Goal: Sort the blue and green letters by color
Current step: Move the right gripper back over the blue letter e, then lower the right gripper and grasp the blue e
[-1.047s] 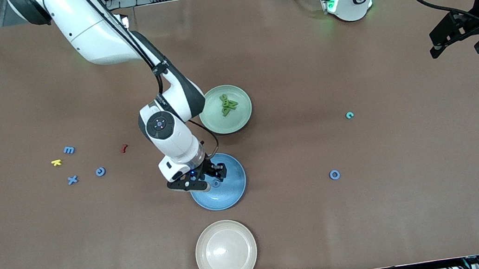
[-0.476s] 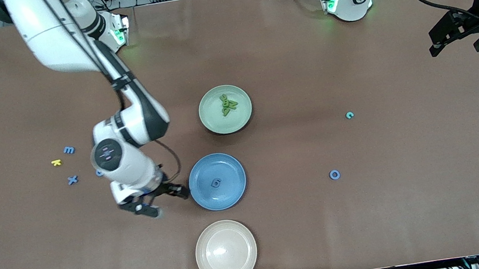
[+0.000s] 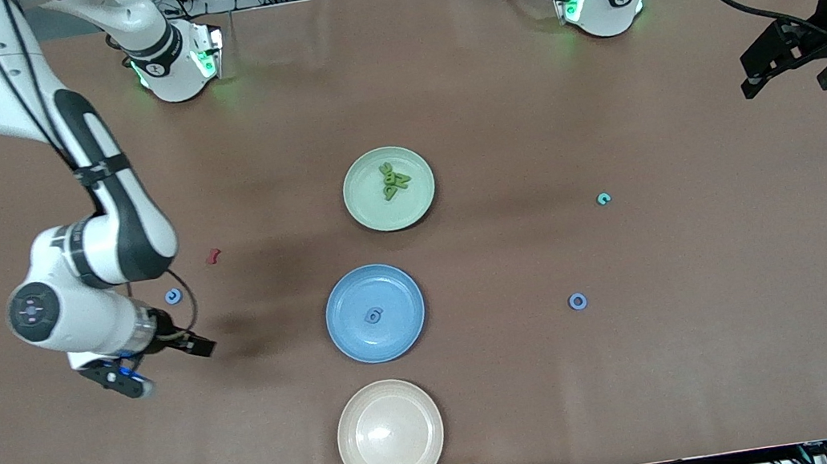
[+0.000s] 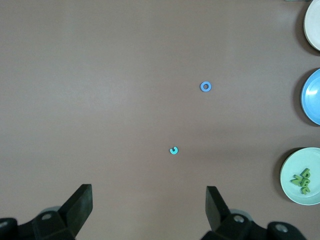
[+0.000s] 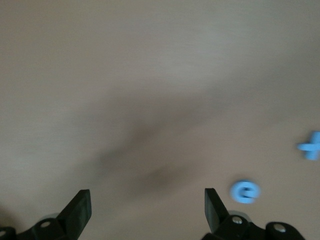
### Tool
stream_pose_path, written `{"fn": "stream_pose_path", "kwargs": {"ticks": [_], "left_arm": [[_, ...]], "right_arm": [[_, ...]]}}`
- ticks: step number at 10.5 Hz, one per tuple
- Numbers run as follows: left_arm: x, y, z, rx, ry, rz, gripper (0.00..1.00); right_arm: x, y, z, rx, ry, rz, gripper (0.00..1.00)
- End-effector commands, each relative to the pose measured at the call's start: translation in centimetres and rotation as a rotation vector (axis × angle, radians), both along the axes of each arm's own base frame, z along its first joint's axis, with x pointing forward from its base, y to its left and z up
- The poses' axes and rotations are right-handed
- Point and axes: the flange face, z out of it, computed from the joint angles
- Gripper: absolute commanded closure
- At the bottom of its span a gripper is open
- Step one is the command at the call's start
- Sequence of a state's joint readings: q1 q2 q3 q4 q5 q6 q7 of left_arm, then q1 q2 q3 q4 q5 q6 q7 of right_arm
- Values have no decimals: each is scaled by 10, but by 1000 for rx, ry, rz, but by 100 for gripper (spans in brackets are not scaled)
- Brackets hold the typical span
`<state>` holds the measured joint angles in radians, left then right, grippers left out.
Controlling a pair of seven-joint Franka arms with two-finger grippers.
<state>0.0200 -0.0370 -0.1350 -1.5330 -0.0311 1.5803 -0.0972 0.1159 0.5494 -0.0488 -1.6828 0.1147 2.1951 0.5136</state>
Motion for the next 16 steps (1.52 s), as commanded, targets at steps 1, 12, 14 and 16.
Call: {"fn": "stream_pose_path", "kwargs": {"ticks": [1,12,14,16], "left_arm": [[-3,2,2,-12,11,-19,0],[-1,3,-10,13,33,-22,0],[-1,3,-14,14,42,-22,0],[-1,1,-14,14,41,-25,0]], "right_arm": [[-62,-56,-16,-40,17,-19,0],[-113,-63,-100,-56,-73,-30,20],[-121,-63,-110,-58,-74,-27,32],[-126,-63,-118,-63,-76,-19,57]]}}
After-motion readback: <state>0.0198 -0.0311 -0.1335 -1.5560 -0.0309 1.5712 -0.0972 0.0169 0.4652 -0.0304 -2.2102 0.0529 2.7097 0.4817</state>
